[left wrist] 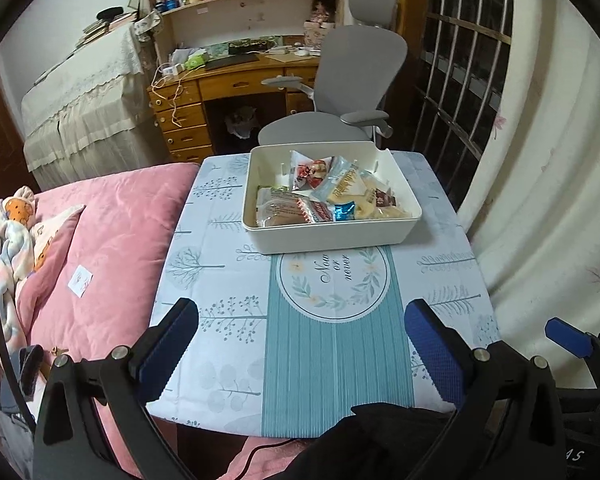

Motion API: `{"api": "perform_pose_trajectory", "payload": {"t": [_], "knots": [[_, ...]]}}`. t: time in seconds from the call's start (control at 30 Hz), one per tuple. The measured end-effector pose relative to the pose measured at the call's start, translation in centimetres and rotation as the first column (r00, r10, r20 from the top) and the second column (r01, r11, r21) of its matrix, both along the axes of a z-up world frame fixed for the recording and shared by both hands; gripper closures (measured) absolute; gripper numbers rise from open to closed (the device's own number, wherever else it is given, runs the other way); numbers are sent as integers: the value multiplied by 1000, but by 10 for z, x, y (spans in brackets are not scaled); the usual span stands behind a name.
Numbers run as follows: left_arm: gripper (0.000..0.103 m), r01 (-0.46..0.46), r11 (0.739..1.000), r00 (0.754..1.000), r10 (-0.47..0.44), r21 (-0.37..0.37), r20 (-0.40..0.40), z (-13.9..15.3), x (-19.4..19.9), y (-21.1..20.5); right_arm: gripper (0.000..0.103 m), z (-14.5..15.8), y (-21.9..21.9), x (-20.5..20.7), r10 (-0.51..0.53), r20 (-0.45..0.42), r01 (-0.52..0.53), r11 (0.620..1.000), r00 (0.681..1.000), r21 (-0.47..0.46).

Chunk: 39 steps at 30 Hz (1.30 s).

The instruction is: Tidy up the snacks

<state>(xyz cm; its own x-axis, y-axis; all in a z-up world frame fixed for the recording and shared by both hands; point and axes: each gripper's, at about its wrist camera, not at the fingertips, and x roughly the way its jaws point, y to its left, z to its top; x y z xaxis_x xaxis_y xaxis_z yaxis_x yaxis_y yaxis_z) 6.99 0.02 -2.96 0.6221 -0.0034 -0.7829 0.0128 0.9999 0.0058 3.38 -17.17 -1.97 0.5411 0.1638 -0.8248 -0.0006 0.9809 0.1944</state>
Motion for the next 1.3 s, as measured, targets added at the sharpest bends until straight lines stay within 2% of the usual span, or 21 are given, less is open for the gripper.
{"api": "perform_pose_trajectory", "payload": {"t": [0.27,1.3], "knots": [[1,23,1000,1000,-23,16,-15,-1,7,-12,3,-2,-9,3,-22,-14,22,1000,1000,6],[1,11,1000,996,-10,13,-91,-16,11,-15,3,-12,-14,9,-12,-70,12,1000,997,5]]}}
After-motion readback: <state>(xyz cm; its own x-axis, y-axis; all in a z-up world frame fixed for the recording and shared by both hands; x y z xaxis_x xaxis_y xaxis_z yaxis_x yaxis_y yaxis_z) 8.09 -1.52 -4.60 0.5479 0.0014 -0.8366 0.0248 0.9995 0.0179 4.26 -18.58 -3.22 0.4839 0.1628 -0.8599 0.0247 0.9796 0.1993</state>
